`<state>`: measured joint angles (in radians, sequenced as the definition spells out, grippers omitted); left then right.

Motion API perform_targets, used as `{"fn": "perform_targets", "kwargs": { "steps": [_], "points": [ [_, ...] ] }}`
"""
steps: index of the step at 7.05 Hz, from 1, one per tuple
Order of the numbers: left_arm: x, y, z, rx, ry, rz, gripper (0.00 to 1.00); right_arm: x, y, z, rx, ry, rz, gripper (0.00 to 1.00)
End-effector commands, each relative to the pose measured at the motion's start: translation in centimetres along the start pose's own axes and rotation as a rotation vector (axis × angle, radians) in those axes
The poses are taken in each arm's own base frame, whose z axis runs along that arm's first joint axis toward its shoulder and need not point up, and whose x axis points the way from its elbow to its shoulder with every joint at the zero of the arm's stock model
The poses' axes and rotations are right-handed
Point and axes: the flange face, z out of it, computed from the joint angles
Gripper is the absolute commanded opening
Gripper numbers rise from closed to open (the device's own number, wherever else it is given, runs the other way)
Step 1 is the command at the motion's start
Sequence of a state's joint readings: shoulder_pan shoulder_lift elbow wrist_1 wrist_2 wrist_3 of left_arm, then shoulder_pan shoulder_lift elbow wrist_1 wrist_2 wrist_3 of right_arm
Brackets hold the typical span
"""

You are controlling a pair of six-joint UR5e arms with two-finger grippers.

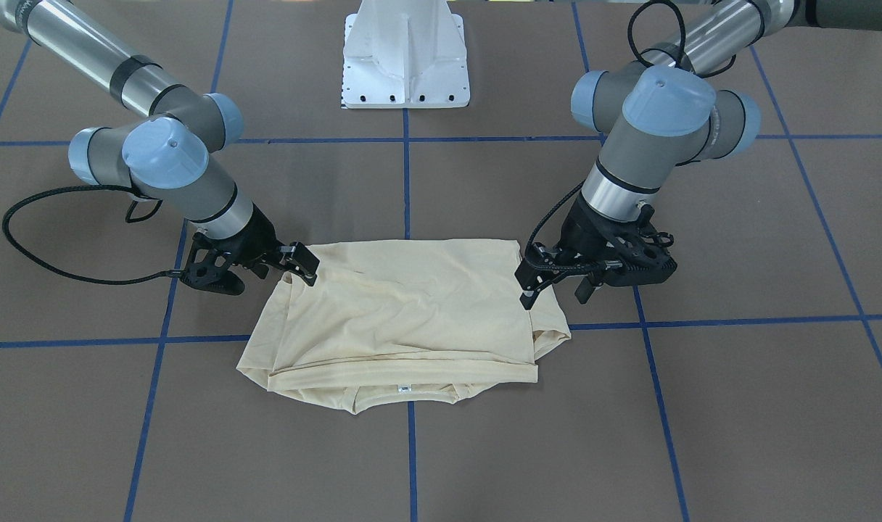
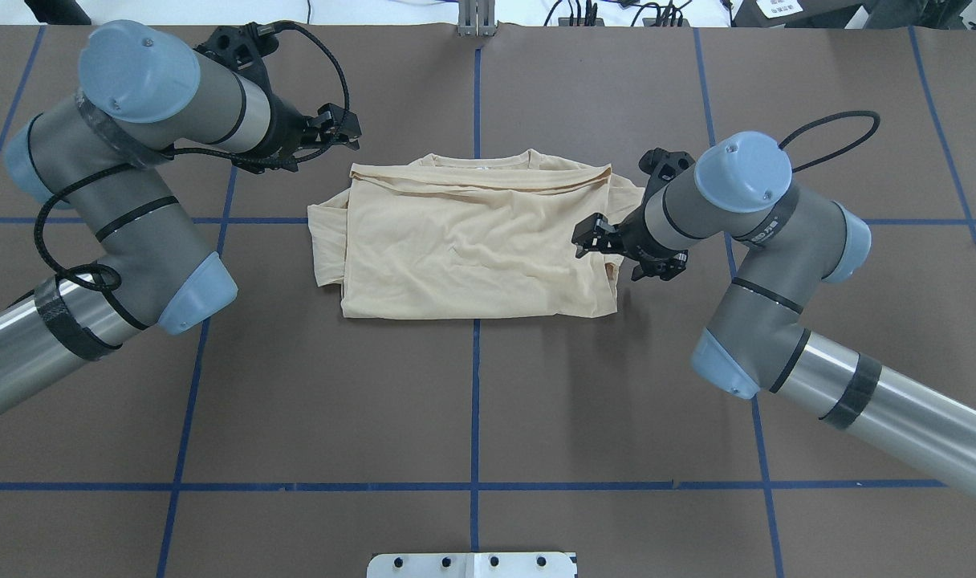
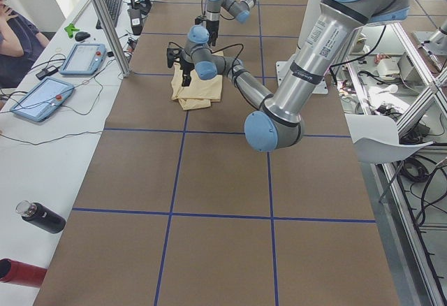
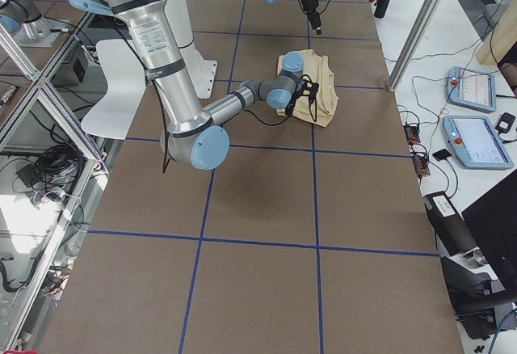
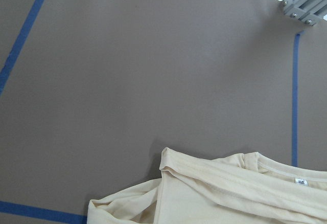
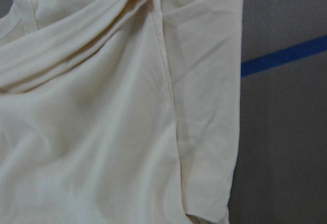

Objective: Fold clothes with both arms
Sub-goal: 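Move the right gripper down to the folded shirt's side edge and grasp it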

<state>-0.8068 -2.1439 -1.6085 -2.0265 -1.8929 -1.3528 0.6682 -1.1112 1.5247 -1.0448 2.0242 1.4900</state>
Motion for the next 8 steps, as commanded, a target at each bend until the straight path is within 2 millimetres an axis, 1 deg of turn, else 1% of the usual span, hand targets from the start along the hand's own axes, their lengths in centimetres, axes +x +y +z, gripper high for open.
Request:
{"fn": "perform_targets", "kwargs": {
  "steps": [1, 2, 3, 5, 6, 8],
  "points": [
    [0.5, 0.2, -0.6, 0.002, 0.014, 0.002, 1.00, 0.6, 2.3, 1.9, -0.010, 0.029, -0.007, 0.97],
    [0.3, 0.2, -0.6, 0.001, 0.011, 0.003, 1.00, 0.4, 2.9, 2.2, -0.019, 0.032, -0.013, 0.94],
    [0.1, 0.2, -0.4, 0.000, 0.006, 0.001, 1.00, 0.3, 3.0, 2.2, -0.022, 0.030, -0.014, 0.89],
    [0.0, 0.2, -0.2, -0.002, -0.002, 0.000, 1.00, -0.4, 3.6, 1.1, -0.033, 0.046, -0.007, 0.88],
    [0.0, 0.2, -0.2, -0.002, -0.002, 0.000, 1.00, -1.0, 4.2, 0.0, -0.037, 0.059, -0.003, 0.88],
    [-0.1, 0.2, -0.1, -0.002, -0.004, 0.001, 1.00, -0.9, 5.2, 0.9, -0.048, 0.082, -0.011, 0.89]
  ]
}}
